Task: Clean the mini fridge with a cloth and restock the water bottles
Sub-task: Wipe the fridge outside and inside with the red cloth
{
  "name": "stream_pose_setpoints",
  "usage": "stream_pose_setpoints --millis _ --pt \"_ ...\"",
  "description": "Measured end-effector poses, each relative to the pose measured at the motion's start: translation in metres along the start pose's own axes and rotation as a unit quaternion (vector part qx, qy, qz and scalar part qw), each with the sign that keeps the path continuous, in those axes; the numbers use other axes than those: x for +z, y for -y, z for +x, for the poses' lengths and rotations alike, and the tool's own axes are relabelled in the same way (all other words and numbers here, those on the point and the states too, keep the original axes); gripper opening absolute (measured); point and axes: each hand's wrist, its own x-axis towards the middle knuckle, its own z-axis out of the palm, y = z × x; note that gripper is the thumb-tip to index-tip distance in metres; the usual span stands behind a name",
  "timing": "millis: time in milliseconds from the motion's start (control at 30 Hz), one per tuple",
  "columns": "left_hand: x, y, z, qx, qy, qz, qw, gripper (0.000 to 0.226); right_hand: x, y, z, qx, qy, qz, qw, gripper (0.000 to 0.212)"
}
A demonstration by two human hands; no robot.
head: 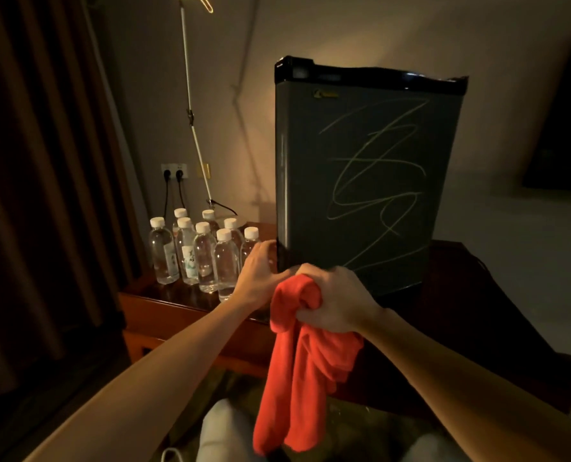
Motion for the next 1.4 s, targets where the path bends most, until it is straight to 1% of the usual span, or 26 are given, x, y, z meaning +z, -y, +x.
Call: stream_pose_setpoints --millis 100,200,267,333,433,567,633,700,767,833,867,967,1000,1100,1233,1333,1400 --pt "0.006 -0.006 0.003 0.024 -0.045 0.03 0.998 0.077 -0.004 -0.021 0.01 0.04 -0.018 -0.015 0.999 0.061" --pt "0.01 -0.007 0.01 0.037 -0.085 0.059 0.994 0.081 -0.008 -0.037 0.021 0.084 -0.009 -0.018 0.996 0.053" --pt "0.012 -0.008 0.015 0.055 -0.091 0.101 0.989 0.085 -0.01 -0.047 0.029 0.116 -0.008 -0.038 0.993 0.051" --pt "0.016 -0.006 0.021 0.072 -0.08 0.164 0.981 0.086 -0.012 -0.057 0.036 0.146 -0.021 -0.043 0.988 0.052" --pt "0.023 -0.001 0.028 0.081 -0.044 0.259 0.962 0.09 -0.011 -0.071 0.045 0.183 -0.051 -0.012 0.982 0.054" --pt "0.029 0.009 0.046 0.083 -0.01 0.327 0.941 0.091 -0.007 -0.091 0.054 0.209 -0.103 0.046 0.971 0.061" --pt "0.035 0.012 0.059 0.094 0.012 0.344 0.934 0.09 -0.006 -0.101 0.06 0.24 -0.116 0.09 0.959 0.069" --pt "0.041 0.017 0.072 0.092 0.035 0.334 0.937 0.086 -0.007 -0.109 0.066 0.274 -0.133 0.136 0.943 0.07" --pt "0.046 0.023 0.086 0.078 0.054 0.31 0.946 0.082 -0.009 -0.117 0.074 0.292 -0.146 0.16 0.932 0.061" --pt "0.049 0.028 0.099 0.061 0.07 0.293 0.952 0.082 -0.01 -0.125 0.083 0.3 -0.146 0.167 0.928 0.056" --pt "0.05 0.031 0.105 0.05 0.081 0.288 0.953 0.083 -0.01 -0.129 0.087 0.304 -0.144 0.167 0.927 0.058" --pt "0.053 0.039 0.124 0.017 0.11 0.264 0.958 0.087 -0.007 -0.137 0.099 0.292 -0.15 0.142 0.934 0.086" --pt "0.055 0.041 0.13 0.009 0.116 0.253 0.96 0.087 -0.004 -0.14 0.103 0.285 -0.155 0.125 0.938 0.085" --pt "0.066 0.044 0.144 -0.018 0.127 0.205 0.97 0.085 0.003 -0.147 0.116 0.261 -0.189 0.098 0.942 0.07" --pt "0.08 0.053 0.151 -0.017 0.15 0.18 0.972 0.081 0.014 -0.164 0.126 0.215 -0.219 0.071 0.949 0.066" --pt "0.084 0.06 0.147 -0.004 0.14 0.16 0.977 0.077 0.013 -0.171 0.131 0.212 -0.214 0.047 0.952 0.061" --pt "0.084 0.057 0.142 0.001 0.114 0.135 0.984 0.072 0.012 -0.173 0.132 0.207 -0.213 0.036 0.954 0.058"
